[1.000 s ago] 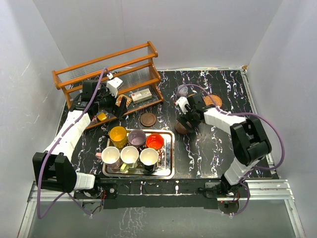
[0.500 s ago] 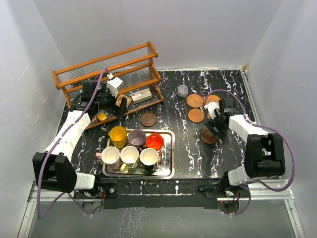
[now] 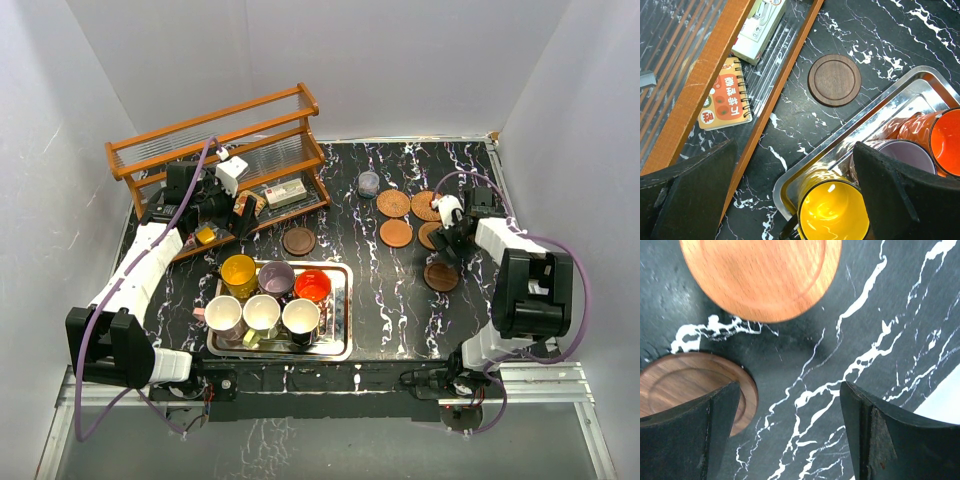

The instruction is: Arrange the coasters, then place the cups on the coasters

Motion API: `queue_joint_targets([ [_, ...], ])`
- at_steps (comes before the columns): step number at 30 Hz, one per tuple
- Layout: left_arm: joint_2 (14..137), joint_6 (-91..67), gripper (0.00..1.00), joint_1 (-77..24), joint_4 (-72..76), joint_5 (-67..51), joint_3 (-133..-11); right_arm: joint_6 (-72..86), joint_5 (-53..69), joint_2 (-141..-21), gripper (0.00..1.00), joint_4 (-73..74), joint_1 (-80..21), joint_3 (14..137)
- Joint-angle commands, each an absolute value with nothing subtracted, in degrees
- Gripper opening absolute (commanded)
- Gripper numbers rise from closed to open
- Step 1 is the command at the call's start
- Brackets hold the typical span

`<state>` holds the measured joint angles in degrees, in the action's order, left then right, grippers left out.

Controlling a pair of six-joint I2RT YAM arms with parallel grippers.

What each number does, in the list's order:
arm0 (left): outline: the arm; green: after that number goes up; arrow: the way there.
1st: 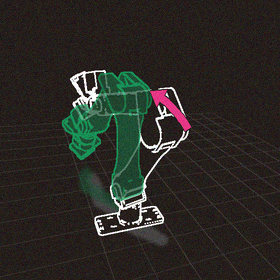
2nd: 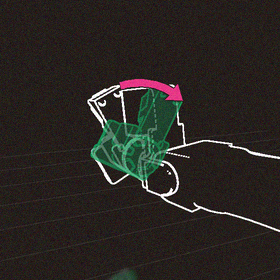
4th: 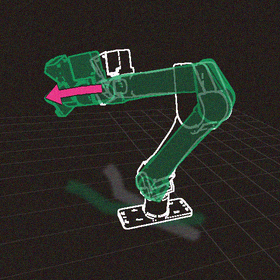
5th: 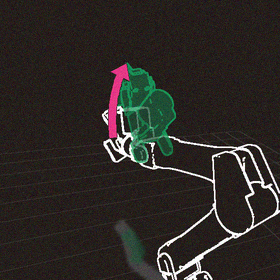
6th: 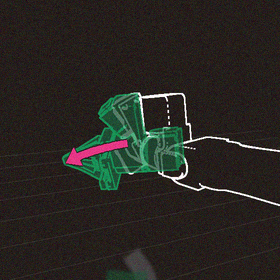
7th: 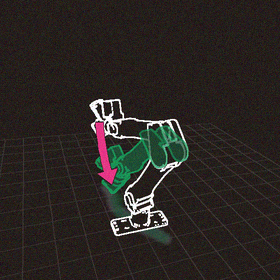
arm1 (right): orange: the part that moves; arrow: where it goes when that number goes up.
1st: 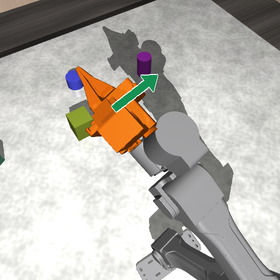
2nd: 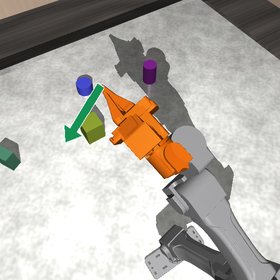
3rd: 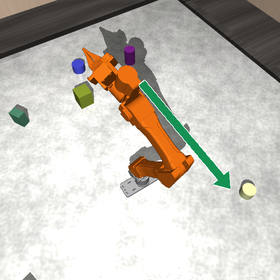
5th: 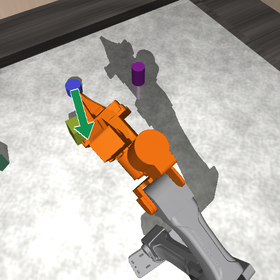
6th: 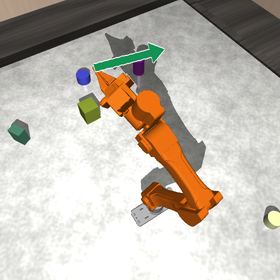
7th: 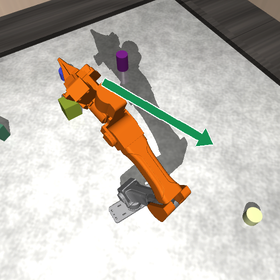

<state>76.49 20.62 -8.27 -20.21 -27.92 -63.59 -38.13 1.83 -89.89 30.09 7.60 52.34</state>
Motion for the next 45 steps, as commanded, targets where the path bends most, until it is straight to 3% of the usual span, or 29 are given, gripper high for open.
queue_joint_targets([
  [1, 75.2, 21.5, 0.99, -8.3, -20.9, -29.7, -63.1, -35.3, 5.7, -92.7, 0.79, 28.4, 7.8, 56.2],
  [22, 75.4, 21.8, 0.99, -8.3, -21.1, -29.4, -63.1, -36.5, 2.0, -95.6, 0.78, 28.5, 7.8, 59.8],
  [35, 76.1, 19.4, 0.99, -8.4, -18.2, -28.5, -62.4, -28.3, 16.8, -91.1, 0.8, 36.3, 4.9, 71.6],
  [45, 83.5, 19.7, 0.99, -16.5, -18.1, -22.3, -66.2, -17.8, 22.9, -87.1, 0.81, 29.2, 1.2, 69.0],
])
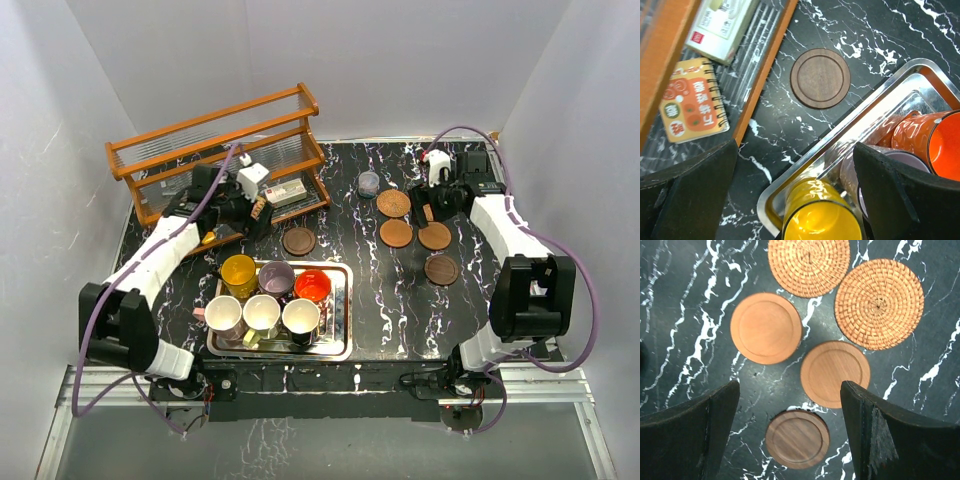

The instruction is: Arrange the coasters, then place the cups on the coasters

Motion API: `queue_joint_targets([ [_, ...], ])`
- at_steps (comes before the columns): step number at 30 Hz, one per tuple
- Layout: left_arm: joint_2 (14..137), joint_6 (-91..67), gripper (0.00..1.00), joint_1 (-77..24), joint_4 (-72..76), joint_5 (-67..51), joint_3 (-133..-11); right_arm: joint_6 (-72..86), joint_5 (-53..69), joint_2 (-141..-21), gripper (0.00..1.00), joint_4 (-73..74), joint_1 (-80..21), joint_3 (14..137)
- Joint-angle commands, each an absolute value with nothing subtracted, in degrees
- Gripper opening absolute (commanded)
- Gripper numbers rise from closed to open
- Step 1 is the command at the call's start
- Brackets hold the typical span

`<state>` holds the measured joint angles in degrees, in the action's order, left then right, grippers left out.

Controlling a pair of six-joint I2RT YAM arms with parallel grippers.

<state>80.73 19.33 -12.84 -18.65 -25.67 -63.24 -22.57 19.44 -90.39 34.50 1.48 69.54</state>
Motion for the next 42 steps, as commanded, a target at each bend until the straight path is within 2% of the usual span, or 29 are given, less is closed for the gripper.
queue_joint_targets([
  [1, 84.9, 20.2, 0.99, -17.9, -18.3, -21.2, -67.0, -17.7, 23.0, -86.8, 0.81, 28.5, 1.1, 68.2],
  [10, 99.5, 29.5, 0.99, -27.0, -19.5, -13.8, -75.1, -19.7, 24.5, -83.3, 0.83, 26.8, 1.2, 63.3],
  [19, 110.1, 35.1, 0.99, -28.7, -18.5, -10.0, -80.9, -19.1, 27.0, -82.3, 0.84, 27.3, 3.2, 62.9],
  [42, 116.9, 40.2, 0.99, -34.8, -18.3, -9.6, -81.5, -19.4, 29.7, -81.0, 0.86, 27.4, 6.2, 62.6],
])
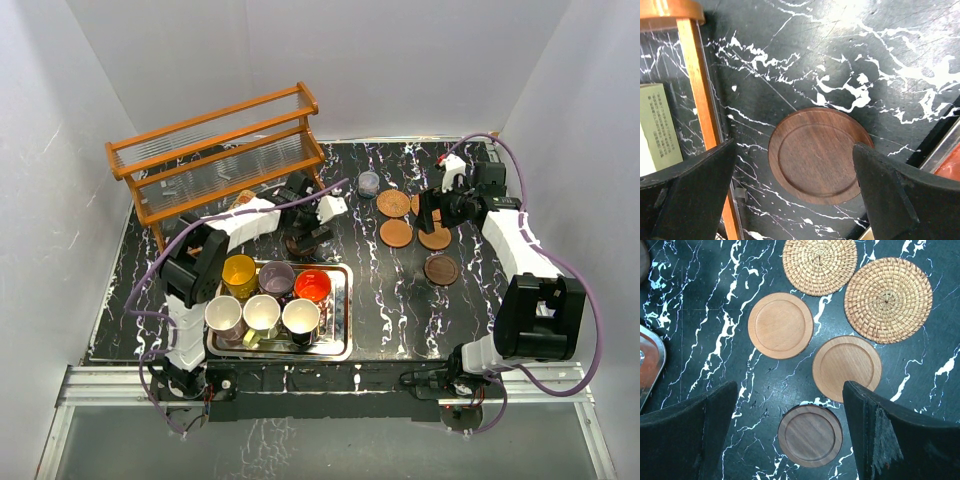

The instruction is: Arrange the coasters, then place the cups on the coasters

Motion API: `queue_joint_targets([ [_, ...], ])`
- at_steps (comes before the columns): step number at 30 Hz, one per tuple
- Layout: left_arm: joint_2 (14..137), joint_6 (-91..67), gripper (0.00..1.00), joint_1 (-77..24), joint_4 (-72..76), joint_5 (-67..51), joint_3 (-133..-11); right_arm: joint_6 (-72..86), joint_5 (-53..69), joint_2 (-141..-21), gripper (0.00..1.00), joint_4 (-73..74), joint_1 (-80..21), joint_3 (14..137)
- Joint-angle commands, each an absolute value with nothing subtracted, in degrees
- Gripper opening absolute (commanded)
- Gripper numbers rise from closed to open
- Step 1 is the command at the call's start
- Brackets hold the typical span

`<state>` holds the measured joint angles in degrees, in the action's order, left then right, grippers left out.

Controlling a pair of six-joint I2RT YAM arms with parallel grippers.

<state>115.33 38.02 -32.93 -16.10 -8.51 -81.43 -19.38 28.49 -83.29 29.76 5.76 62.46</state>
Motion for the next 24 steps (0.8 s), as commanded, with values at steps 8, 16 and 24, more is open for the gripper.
queue_joint_targets([
  [8, 118.9, 41.0, 0.99, -35.8, -20.1, -11.9, -83.4, -19.7, 29.7, -80.9, 0.86, 27.4, 6.5, 62.5],
  [16, 123.2, 41.7, 0.99, -38.9, -21.8, -13.4, -89.4, -19.8, 29.4, -81.1, 0.86, 27.4, 6.6, 62.5],
  [24, 129.2, 38.8, 0.99, -43.3, -21.1, -13.5, -96.6, -18.8, 26.9, -80.7, 0.86, 26.7, 7.4, 62.5],
])
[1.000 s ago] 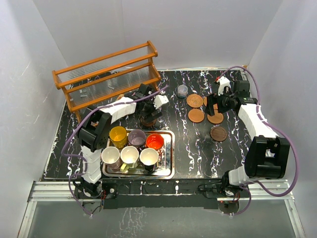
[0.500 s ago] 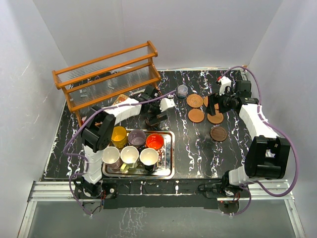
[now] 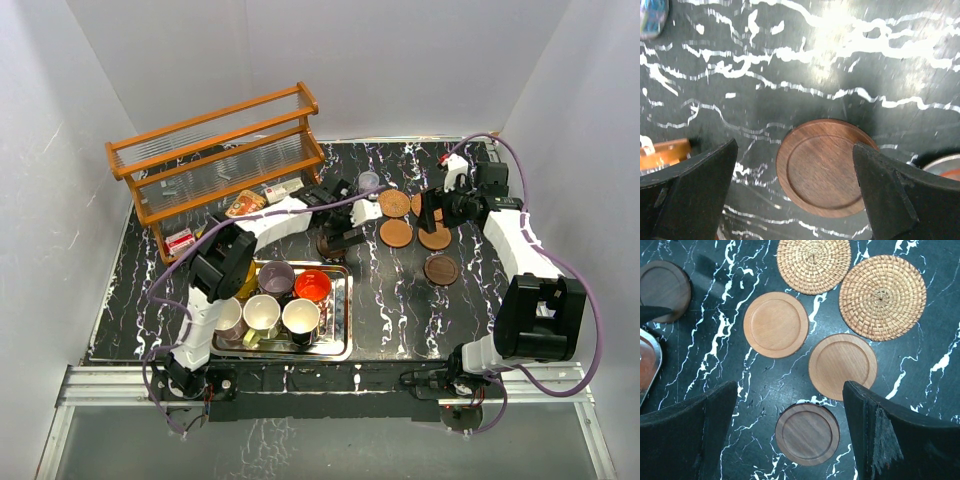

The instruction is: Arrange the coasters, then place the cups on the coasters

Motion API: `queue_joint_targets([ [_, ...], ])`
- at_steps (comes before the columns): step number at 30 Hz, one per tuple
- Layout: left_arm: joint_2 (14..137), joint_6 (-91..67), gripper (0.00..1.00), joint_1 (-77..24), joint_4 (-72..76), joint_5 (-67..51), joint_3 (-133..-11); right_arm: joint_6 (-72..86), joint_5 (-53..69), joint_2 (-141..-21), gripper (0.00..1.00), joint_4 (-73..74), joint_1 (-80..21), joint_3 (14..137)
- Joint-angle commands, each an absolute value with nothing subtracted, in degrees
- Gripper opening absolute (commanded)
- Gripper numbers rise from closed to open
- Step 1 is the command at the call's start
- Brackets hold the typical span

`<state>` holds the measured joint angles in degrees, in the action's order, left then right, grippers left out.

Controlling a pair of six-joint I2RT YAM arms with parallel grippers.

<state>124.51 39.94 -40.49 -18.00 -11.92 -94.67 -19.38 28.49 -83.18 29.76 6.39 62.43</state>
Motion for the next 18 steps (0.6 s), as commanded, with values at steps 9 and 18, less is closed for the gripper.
queue_joint_targets([
  [9, 132.1, 35.0, 0.99, -49.3, -18.9, -14.6, -99.1, -13.2, 20.2, -81.2, 0.86, 24.1, 12.8, 62.7],
  [18, 130.7, 28.4, 0.99, -52.8, -17.9, -17.1, -97.0, -11.4, 18.8, -80.8, 0.86, 23.5, 16.2, 62.8],
])
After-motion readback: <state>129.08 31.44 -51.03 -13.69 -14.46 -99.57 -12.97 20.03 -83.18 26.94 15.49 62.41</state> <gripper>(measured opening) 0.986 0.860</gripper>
